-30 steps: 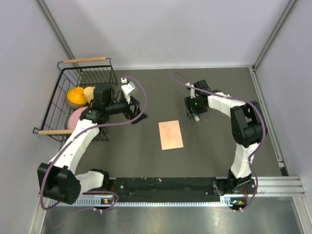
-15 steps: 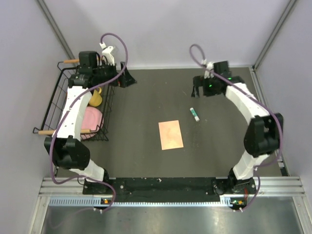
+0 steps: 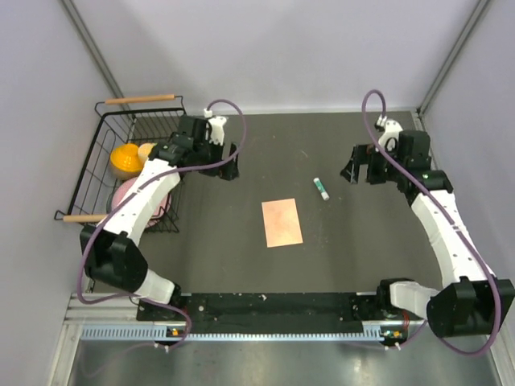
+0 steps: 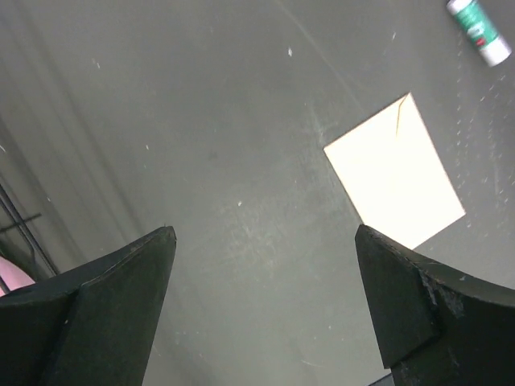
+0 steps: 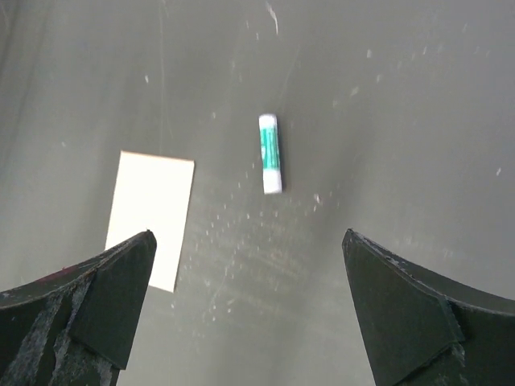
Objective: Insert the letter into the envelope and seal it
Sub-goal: Reset both arms
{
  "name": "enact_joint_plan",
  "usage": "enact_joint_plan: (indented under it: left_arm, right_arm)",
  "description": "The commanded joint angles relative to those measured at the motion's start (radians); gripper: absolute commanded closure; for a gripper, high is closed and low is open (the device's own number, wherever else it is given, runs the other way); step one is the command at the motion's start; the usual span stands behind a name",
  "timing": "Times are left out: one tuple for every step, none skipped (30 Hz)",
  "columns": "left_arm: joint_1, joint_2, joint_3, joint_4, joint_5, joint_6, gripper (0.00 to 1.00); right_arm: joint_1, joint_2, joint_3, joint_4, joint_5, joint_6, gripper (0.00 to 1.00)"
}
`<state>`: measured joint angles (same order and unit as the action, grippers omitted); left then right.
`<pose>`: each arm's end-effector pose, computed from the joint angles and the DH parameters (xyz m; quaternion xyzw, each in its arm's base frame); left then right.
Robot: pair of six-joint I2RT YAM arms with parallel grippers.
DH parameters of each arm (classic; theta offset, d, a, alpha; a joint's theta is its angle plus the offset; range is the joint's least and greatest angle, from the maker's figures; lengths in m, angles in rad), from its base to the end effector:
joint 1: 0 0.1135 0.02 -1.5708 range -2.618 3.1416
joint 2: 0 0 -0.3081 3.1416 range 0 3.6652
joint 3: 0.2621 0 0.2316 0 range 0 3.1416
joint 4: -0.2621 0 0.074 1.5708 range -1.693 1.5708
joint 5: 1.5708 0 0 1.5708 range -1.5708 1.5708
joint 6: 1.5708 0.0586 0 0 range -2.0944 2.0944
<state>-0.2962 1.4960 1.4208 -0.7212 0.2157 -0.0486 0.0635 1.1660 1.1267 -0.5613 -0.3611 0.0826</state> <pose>0.2989 -0.1043 0.3700 0.1540 0.9085 -0.1626 0.3527 0.2290 0.0353 0.3751 -0.0754 0.8710 0.1919 0.4459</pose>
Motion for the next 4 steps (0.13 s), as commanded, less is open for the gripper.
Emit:
enact_joint_plan:
  left_arm:
    - [-0.017, -0.072, -0.049, 0.057, -0.104, -0.004, 0.01]
    - [-0.021, -0.078, -0.052, 0.057, -0.111, 0.001, 0.01]
    - [-0.027, -0.092, -0.052, 0.058, -0.134, 0.006, 0.01]
    - [-0.040, -0.101, -0.054, 0.058, -0.145, 0.010, 0.01]
  right_arm:
    - [0.005, -0.081, -0.070, 0.023, -0.001, -0.015, 0.01]
    - [0.006, -0.097, -0.074, 0.026, -0.001, -0.018, 0.01]
    - [0.019, -0.120, -0.080, 0.028, 0.002, -0.026, 0.01]
    - [0.027, -0.130, -0.085, 0.026, 0.005, -0.041, 0.01]
